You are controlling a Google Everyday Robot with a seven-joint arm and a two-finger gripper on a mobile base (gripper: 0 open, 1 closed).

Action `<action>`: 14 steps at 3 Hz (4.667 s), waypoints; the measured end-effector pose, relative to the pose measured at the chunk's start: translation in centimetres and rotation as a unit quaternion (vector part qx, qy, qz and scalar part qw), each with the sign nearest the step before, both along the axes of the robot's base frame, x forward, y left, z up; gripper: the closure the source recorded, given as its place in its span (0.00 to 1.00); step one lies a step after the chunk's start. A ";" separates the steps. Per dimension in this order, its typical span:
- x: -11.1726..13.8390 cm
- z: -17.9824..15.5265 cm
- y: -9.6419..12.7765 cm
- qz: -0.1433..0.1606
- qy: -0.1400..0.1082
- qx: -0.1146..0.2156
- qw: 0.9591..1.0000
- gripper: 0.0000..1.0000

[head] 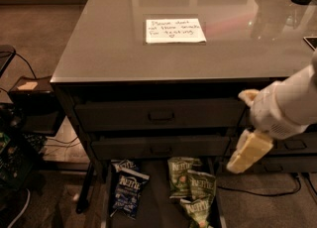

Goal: Pick blue chip bag from bottom drawer and place on counter

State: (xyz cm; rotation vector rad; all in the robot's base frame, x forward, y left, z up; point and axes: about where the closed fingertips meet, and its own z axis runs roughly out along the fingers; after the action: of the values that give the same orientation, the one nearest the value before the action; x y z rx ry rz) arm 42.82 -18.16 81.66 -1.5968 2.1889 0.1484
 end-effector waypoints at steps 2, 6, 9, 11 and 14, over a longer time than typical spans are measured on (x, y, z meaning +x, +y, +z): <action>2.1 -10.8 4.1 0.002 0.028 0.062 0.998 0.00; 1.9 -27.2 7.0 0.045 0.012 0.083 0.995 0.00; 3.3 -35.4 12.5 0.081 0.037 0.121 0.989 0.00; 1.2 -42.0 15.8 0.095 0.040 0.191 0.976 0.00; 1.3 -50.0 26.4 0.117 0.034 0.303 0.945 0.00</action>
Offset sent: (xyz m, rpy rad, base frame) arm 0.0303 0.0678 -0.1701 0.1843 0.1171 0.0276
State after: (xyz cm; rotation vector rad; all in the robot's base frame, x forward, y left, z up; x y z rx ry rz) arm 44.15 8.25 31.66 -1.4809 1.7392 0.8687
